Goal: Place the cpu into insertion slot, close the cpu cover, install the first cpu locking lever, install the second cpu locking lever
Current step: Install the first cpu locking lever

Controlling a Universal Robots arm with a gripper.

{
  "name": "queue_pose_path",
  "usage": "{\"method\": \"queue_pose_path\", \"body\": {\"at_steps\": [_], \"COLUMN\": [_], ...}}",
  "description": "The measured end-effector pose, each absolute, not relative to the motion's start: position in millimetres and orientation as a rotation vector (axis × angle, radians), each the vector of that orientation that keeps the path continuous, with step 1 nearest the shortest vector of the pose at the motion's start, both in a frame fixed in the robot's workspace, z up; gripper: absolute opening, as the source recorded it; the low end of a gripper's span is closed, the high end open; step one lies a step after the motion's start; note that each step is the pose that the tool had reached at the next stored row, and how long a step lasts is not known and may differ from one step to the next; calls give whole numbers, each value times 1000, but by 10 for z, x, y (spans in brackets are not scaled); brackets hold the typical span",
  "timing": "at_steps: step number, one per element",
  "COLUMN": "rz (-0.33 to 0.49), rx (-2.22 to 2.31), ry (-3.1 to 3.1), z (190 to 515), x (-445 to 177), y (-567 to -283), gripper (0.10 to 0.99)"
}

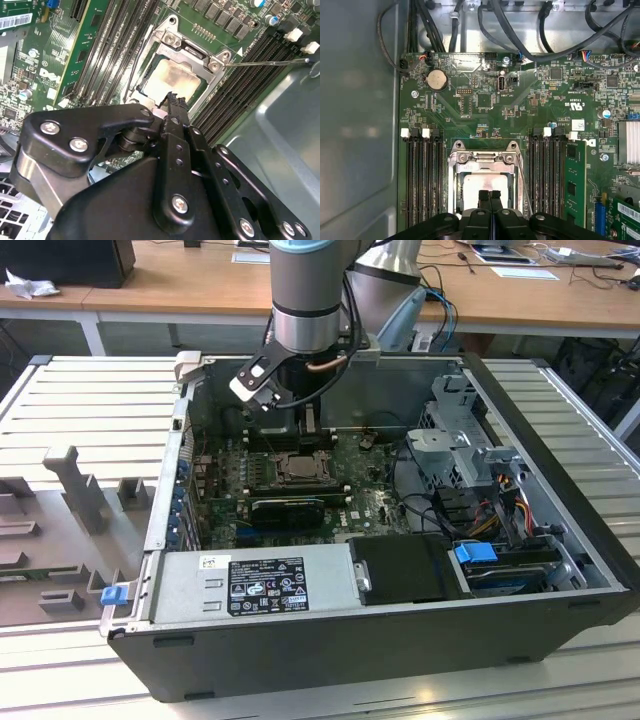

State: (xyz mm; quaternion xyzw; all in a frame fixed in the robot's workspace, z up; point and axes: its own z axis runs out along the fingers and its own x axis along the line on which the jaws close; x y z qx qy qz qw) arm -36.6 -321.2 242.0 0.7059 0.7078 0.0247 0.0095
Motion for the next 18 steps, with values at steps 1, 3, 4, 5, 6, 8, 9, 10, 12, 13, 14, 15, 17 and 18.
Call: {"method": "queue_pose_path", "body": {"at_steps": [1,3,4,5,6,8,9,10,12,13,14,15,17,18], "rz": [77,75,73,73,73,71,71,71,71,71,71,71,70,69], "rx": [2204,2205,2206,2206,2206,2207,2207,2206,2175,2149,2115,2092,2043,2019], "ry": [2210,2211,2212,2212,2212,2213,2213,2214,2246,2272,2304,2326,2369,2389], "z": [2435,2544,2606,2653,2686,2764,2773,2775,2775,2773,2772,2771,2771,2770], "x": [-366,-366,-366,-366,-366,-366,-366,-366,-365,-365,-366,-366,-366,-366], "y": [-3212,-3212,-3211,-3211,-3210,-3211,-3210,-3210,-3210,-3210,-3210,-3210,-3211,-3211], "gripper": [106,106,106,106,106,106,106,106,106,106,106,106,106,106]}}
